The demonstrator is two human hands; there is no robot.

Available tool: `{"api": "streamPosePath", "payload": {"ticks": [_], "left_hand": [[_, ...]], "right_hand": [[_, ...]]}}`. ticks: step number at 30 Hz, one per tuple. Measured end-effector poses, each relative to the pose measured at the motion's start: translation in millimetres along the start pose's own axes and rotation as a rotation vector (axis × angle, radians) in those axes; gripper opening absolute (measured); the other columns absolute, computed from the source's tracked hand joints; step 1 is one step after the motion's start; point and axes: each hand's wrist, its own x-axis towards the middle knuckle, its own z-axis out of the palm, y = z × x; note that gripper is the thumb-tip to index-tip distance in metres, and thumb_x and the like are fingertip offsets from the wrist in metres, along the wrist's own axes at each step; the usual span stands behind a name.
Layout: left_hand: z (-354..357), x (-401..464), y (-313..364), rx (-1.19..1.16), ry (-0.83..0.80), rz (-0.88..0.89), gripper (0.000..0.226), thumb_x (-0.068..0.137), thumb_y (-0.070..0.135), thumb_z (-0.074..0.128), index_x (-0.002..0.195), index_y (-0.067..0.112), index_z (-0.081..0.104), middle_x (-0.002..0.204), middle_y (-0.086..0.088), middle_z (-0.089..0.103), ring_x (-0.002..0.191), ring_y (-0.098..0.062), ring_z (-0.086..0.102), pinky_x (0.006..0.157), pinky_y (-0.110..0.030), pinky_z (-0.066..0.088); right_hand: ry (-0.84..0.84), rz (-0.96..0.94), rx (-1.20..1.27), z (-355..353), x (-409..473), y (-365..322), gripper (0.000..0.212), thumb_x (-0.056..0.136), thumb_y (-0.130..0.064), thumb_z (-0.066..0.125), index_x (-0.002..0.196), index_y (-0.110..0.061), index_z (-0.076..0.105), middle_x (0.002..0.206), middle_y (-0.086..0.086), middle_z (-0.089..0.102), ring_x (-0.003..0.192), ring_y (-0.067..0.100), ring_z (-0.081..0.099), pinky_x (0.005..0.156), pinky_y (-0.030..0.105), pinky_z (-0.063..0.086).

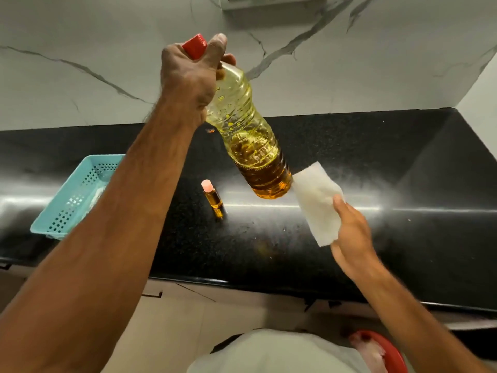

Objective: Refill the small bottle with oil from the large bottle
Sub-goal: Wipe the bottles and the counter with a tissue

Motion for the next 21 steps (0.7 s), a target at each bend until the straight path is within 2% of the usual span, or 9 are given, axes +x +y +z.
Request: {"api": "streamPosePath", "payload": {"ticks": [2,4,7,9,11,13,15,18,21], "left_hand": [[5,-4,-1,-0.001,-0.018,0.016,0.027,0.088,0.031,0.067,0.079,0.024,0.043,0.076,0.008,0.066,0.088,-0.015,0.072,0.091,-0.04,0.056],[10,-9,-3,0.004,-0.045,0.04,0.023,0.088,0.031,0.067,0.079,0.024,0.047,0.079,0.005,0.07,0.087,-0.014,0.072,0.09,-0.039,0.057],[16,-13,-6,0.022,-0.061,0.091,0.021,0.088,0.034,0.066,0.078,0.025,0.05,0.085,0.0,0.073,0.087,-0.015,0.072,0.09,-0.039,0.057],[18,-15,-9,0.057,-0.052,0.147,0.021,0.087,0.036,0.067,0.077,0.024,0.053,0.091,-0.005,0.073,0.088,-0.017,0.072,0.088,-0.04,0.057],[16,-15,-11,0.079,-0.056,0.194,0.02,0.087,0.038,0.066,0.079,0.021,0.057,0.091,-0.005,0.073,0.085,-0.015,0.072,0.086,-0.039,0.058],[12,-16,-12,0.081,-0.045,0.21,0.023,0.088,0.038,0.065,0.086,0.016,0.061,0.091,-0.005,0.073,0.084,-0.014,0.072,0.084,-0.036,0.059],[9,-16,-13,0.064,-0.036,0.213,0.02,0.089,0.037,0.063,0.087,0.018,0.059,0.09,-0.001,0.073,0.084,-0.011,0.071,0.083,-0.029,0.058],[12,-18,-11,0.109,-0.034,0.269,0.024,0.09,0.039,0.062,0.092,0.015,0.061,0.088,0.004,0.073,0.082,-0.007,0.071,0.081,-0.023,0.058],[13,-16,-12,0.156,-0.034,0.317,0.026,0.09,0.039,0.062,0.095,0.014,0.06,0.088,0.004,0.073,0.08,-0.005,0.071,0.081,-0.022,0.057]], "right_hand": [[0.02,0.163,0.215,11,6,-2,0.031,0.1,-0.037,0.046,0.118,-0.017,0.062,0.11,0.012,0.065,0.1,0.029,0.061,0.076,0.038,0.05],[-0.005,0.239,0.365,35,6,-5,0.035,0.101,-0.035,0.045,0.122,-0.011,0.059,0.106,0.014,0.067,0.094,0.027,0.062,0.076,0.037,0.05],[-0.016,0.299,0.537,68,8,-8,0.029,0.102,-0.031,0.043,0.119,-0.012,0.057,0.11,0.015,0.066,0.098,0.027,0.063,0.088,0.042,0.052],[0.007,0.335,0.575,79,14,-7,0.029,0.102,-0.03,0.044,0.121,-0.012,0.057,0.112,0.016,0.066,0.103,0.028,0.063,0.093,0.045,0.052],[0.005,0.351,0.589,82,20,-10,0.038,0.102,-0.032,0.043,0.13,-0.009,0.055,0.12,0.018,0.064,0.109,0.031,0.062,0.088,0.045,0.053],[0.007,0.314,0.627,79,30,-17,0.044,0.103,-0.035,0.039,0.135,-0.007,0.051,0.126,0.021,0.062,0.112,0.033,0.062,0.082,0.044,0.054],[0.003,0.253,0.643,78,36,-25,0.045,0.104,-0.034,0.037,0.137,-0.005,0.049,0.127,0.021,0.061,0.113,0.034,0.062,0.085,0.045,0.054],[-0.023,0.219,0.628,90,33,-24,0.042,0.105,-0.031,0.035,0.136,-0.007,0.049,0.121,0.019,0.064,0.107,0.032,0.064,0.092,0.046,0.053],[0.003,0.339,0.63,100,15,1,0.037,0.103,-0.03,0.041,0.132,-0.01,0.053,0.11,0.015,0.067,0.097,0.027,0.066,0.088,0.043,0.053]]}}
